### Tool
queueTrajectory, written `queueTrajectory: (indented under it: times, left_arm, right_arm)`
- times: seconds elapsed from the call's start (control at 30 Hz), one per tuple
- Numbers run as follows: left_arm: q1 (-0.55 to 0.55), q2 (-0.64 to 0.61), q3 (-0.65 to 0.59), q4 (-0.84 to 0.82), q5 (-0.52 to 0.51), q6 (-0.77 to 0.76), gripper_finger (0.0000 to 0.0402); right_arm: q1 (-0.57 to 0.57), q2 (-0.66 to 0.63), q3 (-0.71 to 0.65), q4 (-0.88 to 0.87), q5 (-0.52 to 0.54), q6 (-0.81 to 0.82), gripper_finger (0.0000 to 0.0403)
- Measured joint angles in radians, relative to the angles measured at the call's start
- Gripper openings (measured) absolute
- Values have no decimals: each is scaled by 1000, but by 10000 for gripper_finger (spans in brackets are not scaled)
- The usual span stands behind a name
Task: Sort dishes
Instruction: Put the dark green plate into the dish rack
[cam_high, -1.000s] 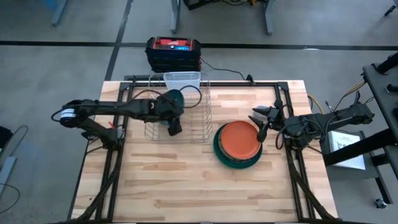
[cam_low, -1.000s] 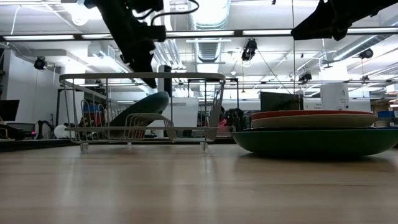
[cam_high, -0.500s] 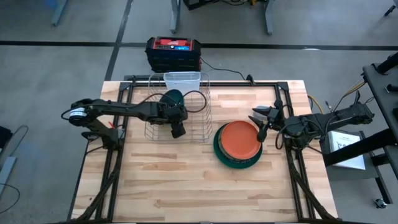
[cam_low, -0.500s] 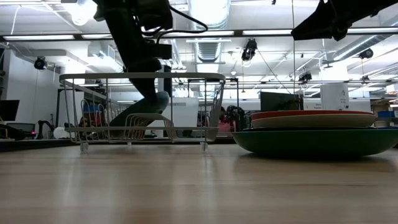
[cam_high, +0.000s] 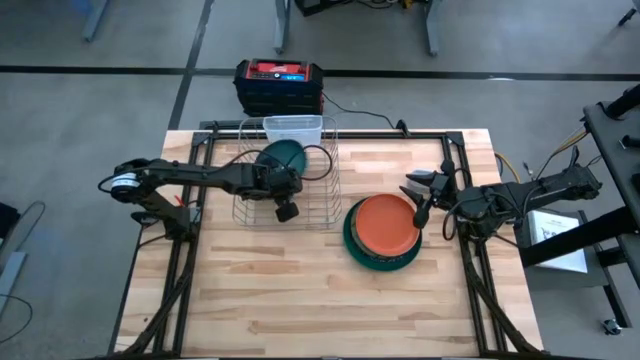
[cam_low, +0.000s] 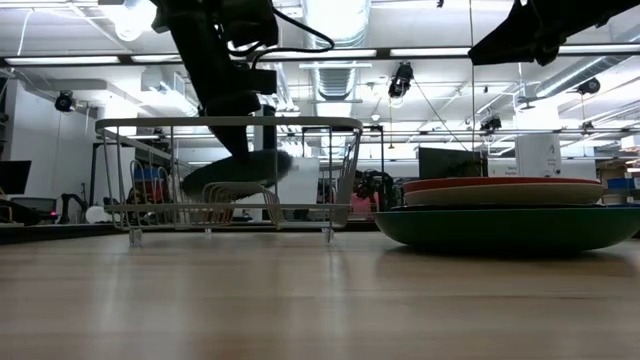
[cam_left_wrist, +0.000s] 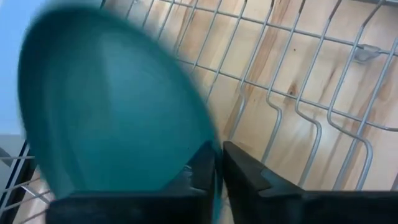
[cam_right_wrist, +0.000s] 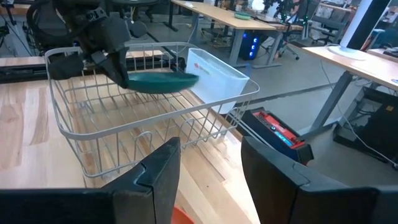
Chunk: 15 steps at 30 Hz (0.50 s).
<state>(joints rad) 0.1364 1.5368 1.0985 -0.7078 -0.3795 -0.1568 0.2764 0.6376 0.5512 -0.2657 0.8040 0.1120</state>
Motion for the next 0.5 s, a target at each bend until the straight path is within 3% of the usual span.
queueTrajectory:
  times: [0.3,0.5]
  left_arm:
    - [0,-19,5,-28,-3,5,3]
    - [-19,-40,144,-175,-3,67,2]
  right_arm:
    - [0,0,0,-9,0,0,167]
    - [0,0,0,-14,0,0,160]
